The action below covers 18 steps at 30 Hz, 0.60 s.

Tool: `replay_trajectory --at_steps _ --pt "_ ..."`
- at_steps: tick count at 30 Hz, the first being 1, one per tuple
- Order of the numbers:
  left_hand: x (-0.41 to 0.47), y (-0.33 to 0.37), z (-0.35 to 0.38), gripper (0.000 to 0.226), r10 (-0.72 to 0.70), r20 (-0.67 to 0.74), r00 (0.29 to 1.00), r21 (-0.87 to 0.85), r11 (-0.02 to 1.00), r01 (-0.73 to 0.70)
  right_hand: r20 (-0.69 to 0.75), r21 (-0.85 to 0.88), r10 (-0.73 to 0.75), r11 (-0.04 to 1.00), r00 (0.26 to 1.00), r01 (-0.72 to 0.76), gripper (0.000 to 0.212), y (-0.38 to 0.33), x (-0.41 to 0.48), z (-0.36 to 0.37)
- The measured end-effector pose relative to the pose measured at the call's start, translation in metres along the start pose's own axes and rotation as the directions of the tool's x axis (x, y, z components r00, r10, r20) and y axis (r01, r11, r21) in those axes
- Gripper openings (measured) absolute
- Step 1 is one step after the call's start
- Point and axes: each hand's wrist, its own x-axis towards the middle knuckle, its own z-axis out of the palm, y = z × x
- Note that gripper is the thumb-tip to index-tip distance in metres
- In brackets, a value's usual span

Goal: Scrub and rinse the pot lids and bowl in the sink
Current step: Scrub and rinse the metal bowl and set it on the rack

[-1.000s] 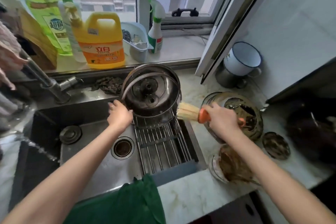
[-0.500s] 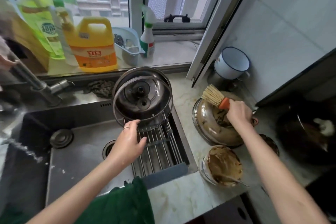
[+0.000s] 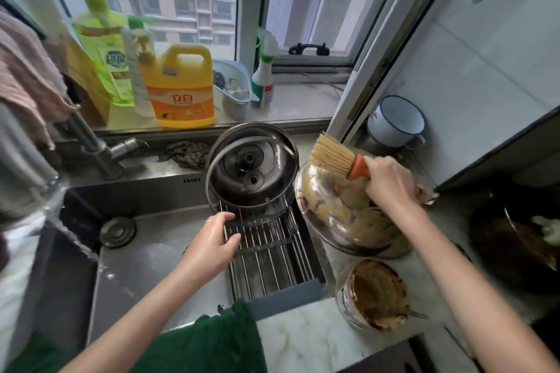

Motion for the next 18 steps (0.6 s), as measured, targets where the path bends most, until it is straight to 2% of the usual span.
replay_trajectory --at_steps 4,7,11,13,15,18 --pt "-0.003 -0.007 -0.004 0.043 0.008 -0.003 1.000 -0.029 1.000 -0.008 -0.039 0.173 -0.030 0.984 0.999 0.036 0.018 -0.016 0.006 -0.008" --pt "-0.011 -0.014 -0.006 0.038 0.040 0.009 0.999 -0.058 0.998 -0.039 -0.040 0.255 -0.054 0.965 0.998 0.063 0.018 -0.028 0.000 -0.016" --pt "-0.023 -0.020 -0.014 0.027 0.071 0.038 0.997 -0.188 0.980 -0.063 -0.049 0.317 -0.101 0.942 0.994 0.112 0.014 -0.051 -0.007 -0.036" --pt "-0.030 -0.024 -0.021 0.023 0.067 0.007 0.998 -0.270 0.961 -0.063 -0.054 0.352 -0.114 0.928 0.992 0.126 0.012 -0.069 -0.010 -0.049" --pt "-0.039 -0.027 -0.028 0.020 0.043 -0.034 0.998 -0.353 0.934 -0.052 -0.023 0.441 -0.104 0.892 0.994 0.104 0.007 -0.087 -0.013 -0.062" --pt "-0.052 -0.035 -0.041 0.020 -0.019 -0.110 0.994 -0.522 0.852 -0.041 0.048 0.642 -0.103 0.765 0.994 0.048 0.003 -0.117 -0.024 -0.075"
